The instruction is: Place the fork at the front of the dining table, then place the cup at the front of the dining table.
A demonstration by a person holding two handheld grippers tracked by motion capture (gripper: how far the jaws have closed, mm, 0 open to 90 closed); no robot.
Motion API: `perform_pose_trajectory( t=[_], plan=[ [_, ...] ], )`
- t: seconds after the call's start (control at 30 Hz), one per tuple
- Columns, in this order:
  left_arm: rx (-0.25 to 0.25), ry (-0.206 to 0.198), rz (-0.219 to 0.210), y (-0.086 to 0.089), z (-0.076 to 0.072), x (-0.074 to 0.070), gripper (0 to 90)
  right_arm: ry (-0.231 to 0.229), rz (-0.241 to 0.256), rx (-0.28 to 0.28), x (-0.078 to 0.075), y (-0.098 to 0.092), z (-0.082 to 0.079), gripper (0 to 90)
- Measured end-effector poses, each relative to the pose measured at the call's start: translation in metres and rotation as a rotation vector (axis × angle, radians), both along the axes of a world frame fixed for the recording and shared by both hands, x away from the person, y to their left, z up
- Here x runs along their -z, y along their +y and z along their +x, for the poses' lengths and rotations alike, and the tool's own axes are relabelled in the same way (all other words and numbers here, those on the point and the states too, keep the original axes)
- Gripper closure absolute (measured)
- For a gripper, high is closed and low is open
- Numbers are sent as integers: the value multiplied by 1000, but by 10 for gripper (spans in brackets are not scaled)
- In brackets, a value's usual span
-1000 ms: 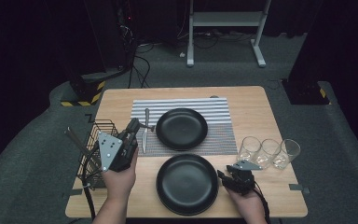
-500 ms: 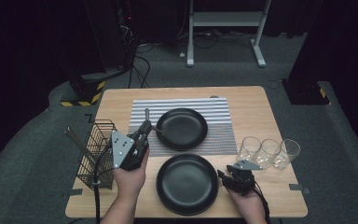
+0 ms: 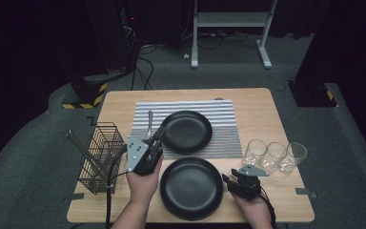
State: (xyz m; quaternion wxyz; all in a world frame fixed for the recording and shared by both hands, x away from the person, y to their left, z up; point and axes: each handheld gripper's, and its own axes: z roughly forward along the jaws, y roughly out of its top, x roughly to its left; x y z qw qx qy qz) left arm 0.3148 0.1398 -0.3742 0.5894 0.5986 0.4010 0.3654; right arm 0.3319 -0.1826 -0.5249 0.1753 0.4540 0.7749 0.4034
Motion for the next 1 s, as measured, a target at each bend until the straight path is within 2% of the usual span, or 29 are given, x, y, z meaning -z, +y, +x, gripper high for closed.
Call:
perform_pose_trajectory(
  t=[0.23, 0.3, 0.37, 0.5, 0.7, 0.87, 1.0],
  plan=[
    [30, 8, -7, -7, 5, -2, 868, -20, 11, 6, -1, -1, -2, 531],
    [47, 7, -25, -7, 6, -3, 868, -23, 10, -2, -1, -1, -1, 536],
    [48, 1, -18, -9, 6, -3, 868, -31, 4, -4, -1, 0, -1, 546],
    [58, 9, -32, -12, 7, 0, 868, -75, 0, -2, -3, 0, -7, 580],
    [89, -11, -49, -21, 4, 1, 868, -140, -12, -2, -12, 3, -14, 602],
    [122, 6, -45, -31, 5, 5, 868, -204, 10, -9, -29, 10, -22, 603],
    [136, 6, -43, -36, 6, 7, 868, -233, 4, -27, -41, 21, -19, 621]
  ],
)
